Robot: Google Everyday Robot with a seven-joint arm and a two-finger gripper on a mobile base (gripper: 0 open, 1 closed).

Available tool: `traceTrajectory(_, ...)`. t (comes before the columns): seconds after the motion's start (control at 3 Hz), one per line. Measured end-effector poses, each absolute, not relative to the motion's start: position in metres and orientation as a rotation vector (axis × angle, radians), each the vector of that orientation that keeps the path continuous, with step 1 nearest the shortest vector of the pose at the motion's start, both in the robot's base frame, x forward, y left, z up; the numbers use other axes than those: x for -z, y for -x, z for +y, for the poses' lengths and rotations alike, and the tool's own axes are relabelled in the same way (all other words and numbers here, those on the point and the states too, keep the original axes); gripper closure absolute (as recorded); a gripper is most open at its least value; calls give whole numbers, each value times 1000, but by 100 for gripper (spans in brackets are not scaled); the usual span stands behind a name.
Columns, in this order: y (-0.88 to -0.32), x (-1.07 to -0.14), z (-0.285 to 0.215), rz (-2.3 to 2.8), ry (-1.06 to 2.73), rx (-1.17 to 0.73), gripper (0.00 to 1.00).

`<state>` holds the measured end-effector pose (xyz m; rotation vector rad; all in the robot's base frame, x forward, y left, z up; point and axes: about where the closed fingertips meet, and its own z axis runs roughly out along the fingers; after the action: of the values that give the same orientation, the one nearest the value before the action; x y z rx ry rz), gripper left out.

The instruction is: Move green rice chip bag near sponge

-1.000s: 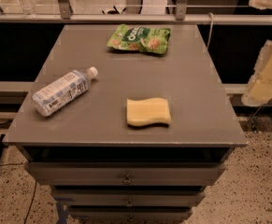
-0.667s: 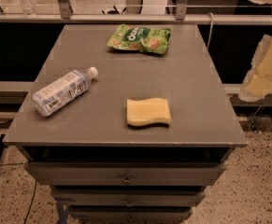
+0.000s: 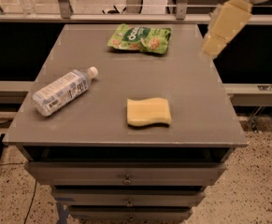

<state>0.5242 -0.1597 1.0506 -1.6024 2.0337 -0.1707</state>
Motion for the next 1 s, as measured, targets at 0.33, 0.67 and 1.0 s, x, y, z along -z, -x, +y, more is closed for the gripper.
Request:
traceTrajectory(0.33,-610,-1038,-134,2016,1583,68,0)
traceTrajectory(0.67,-609,-1038,-134,2016,1584,69,0)
traceTrajectory(1.0,-613,-1036,-132,2008,1570,58,0)
